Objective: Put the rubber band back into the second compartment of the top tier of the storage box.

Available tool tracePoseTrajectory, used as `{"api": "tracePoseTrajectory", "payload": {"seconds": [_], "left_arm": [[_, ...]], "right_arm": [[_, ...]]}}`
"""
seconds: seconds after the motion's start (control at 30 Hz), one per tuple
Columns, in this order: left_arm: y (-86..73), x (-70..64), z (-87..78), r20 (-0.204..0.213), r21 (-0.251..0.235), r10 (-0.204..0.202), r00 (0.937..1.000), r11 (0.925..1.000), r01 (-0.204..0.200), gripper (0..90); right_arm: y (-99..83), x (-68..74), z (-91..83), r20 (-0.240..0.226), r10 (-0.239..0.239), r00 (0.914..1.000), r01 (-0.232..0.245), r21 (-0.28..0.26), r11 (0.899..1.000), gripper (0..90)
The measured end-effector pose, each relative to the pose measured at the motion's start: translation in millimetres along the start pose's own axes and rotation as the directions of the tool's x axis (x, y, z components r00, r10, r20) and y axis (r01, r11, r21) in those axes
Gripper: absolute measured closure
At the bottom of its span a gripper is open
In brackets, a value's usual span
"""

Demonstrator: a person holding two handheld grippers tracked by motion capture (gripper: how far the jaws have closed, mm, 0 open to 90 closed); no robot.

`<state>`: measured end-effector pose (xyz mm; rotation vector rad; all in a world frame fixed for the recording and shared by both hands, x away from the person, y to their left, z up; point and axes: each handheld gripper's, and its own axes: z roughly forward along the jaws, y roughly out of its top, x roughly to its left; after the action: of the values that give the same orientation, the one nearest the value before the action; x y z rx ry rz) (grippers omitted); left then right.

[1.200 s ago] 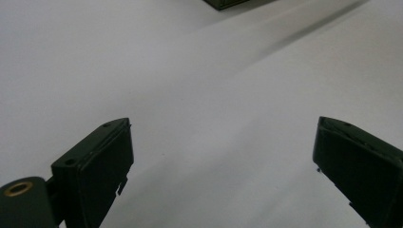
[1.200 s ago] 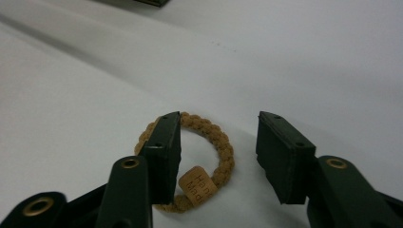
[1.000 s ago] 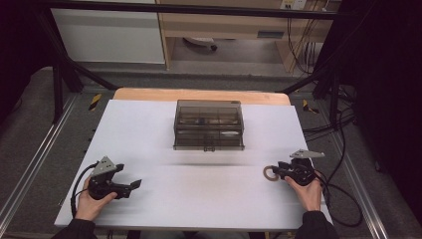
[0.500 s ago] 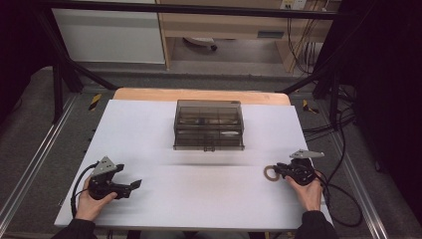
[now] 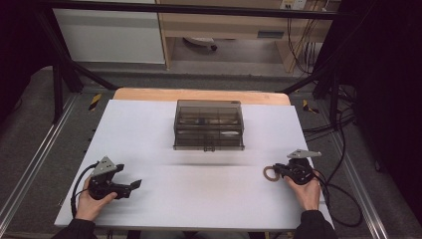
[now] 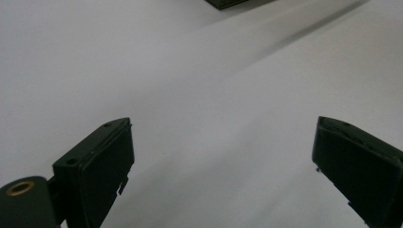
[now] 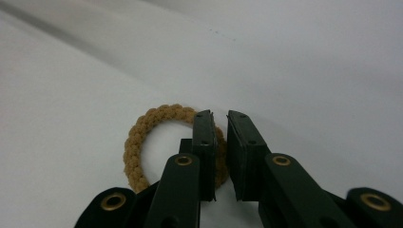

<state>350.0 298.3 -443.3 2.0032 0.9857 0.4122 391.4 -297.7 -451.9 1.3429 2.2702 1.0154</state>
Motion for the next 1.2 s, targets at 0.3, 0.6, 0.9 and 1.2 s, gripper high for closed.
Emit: {"api": "tracePoseTrajectory", "payload": {"seconds": [0.3,0.6,0.9,1.2], "left_arm": [[0.0,0.0,0.0,0.0,0.0,0.001,1.0,1.0,-0.001,6.3],[-0.1,0.1,-0.3,-0.002,-0.001,0.0,1.0,1.0,0.0,6.4],[0.0,0.1,-0.5,-0.002,-0.002,0.0,1.0,1.0,0.0,6.5],[0.0,-0.1,-0.5,-0.003,-0.005,-0.002,1.0,1.0,0.002,6.5]], "right_arm": [[0.4,0.2,0.1,0.0,-0.009,1.0,0.009,0.009,1.0,85.3],[0.5,0.7,-0.9,0.004,0.003,1.0,-0.003,0.006,1.0,86.0],[3.1,2.6,-5.3,0.004,0.0,1.0,0.0,-0.009,1.0,86.3],[5.8,4.7,-12.5,-0.008,0.006,1.0,-0.006,-0.034,0.999,86.3]]}}
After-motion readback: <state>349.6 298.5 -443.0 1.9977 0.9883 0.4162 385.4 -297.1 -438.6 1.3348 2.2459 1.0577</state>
